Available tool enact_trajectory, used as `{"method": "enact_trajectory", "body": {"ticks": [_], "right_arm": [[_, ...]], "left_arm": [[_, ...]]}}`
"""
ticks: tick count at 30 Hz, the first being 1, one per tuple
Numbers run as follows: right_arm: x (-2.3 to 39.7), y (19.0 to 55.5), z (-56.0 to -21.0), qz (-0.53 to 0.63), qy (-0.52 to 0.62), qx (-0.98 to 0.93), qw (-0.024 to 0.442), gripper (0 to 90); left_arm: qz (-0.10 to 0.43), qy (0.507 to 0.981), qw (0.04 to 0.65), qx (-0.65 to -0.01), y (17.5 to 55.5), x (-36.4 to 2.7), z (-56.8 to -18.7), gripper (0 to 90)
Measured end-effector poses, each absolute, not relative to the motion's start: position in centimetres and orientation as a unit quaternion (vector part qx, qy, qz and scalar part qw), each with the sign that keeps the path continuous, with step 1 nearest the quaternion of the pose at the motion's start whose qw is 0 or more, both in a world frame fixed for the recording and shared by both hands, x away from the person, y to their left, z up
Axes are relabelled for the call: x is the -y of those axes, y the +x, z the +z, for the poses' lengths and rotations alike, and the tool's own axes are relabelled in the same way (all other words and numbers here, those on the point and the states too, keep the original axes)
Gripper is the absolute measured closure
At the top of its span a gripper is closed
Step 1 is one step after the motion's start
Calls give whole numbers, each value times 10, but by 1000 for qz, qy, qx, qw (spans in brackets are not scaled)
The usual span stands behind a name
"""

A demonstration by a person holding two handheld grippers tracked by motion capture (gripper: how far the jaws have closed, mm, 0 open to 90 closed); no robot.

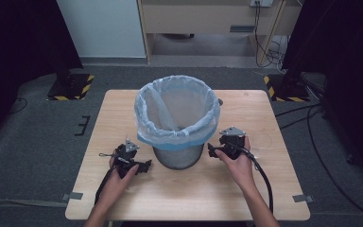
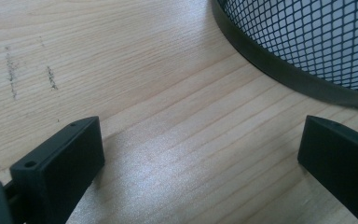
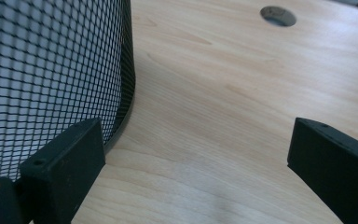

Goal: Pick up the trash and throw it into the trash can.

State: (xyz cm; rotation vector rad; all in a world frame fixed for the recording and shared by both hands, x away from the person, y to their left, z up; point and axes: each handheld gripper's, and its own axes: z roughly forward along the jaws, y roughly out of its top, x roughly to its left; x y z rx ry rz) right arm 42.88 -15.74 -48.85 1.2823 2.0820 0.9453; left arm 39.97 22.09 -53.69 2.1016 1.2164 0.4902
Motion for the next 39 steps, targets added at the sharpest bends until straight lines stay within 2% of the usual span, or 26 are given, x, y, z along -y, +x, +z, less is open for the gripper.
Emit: {"method": "enact_trajectory", "body": {"ticks": [22, 39], "right_arm": [[213, 413, -432, 393, 487, -724, 291, 45], [259, 410, -413, 410, 515, -683, 317, 40]], "left_arm": [[187, 802, 326, -464, 400, -221, -537, 0], [187, 802, 326, -464, 400, -221, -537, 0]]}}
